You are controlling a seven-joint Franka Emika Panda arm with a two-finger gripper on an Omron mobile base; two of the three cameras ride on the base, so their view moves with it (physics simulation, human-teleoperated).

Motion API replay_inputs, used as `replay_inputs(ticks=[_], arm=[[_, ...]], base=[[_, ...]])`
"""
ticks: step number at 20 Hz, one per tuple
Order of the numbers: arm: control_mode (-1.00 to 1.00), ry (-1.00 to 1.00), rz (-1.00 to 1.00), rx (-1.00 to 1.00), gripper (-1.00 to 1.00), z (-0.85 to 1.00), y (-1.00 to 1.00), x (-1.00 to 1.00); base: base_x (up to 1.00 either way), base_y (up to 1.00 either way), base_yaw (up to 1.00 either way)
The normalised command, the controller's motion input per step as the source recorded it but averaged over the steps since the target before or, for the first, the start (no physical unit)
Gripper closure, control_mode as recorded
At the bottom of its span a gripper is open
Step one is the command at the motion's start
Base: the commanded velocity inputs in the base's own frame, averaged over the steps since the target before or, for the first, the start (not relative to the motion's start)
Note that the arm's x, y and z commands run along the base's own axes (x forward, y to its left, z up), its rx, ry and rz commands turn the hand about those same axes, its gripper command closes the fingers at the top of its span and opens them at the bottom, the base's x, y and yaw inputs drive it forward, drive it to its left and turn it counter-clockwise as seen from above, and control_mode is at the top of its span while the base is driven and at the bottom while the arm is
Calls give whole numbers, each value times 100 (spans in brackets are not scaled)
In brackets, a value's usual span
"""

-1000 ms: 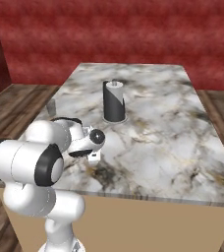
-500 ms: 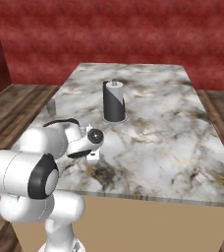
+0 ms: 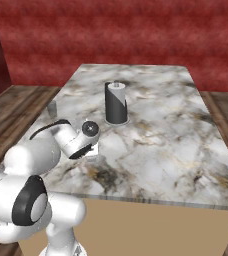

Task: Open the freezer door, pick up the ice cube tray from the freezer, and place it on the dining counter.

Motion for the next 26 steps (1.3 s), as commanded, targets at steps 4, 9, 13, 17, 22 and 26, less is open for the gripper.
replay_inputs(ticks=[4, 9, 13, 17, 22, 26], arm=[[-100, 10, 0, -7, -100, 45, -16, -12], [-100, 11, 1, -9, -100, 35, -20, -21], [-100, 8, 3, -9, -100, 24, -23, -32], [-100, 13, 1, -7, -100, 32, -12, -36], [-100, 13, 1, -5, -100, 29, -6, -51], [-100, 11, 5, -1, -100, 26, 0, -83]], base=[[0, 0, 0], [0, 0, 0], [0, 0, 0], [0, 0, 0], [0, 0, 0], [0, 0, 0]])
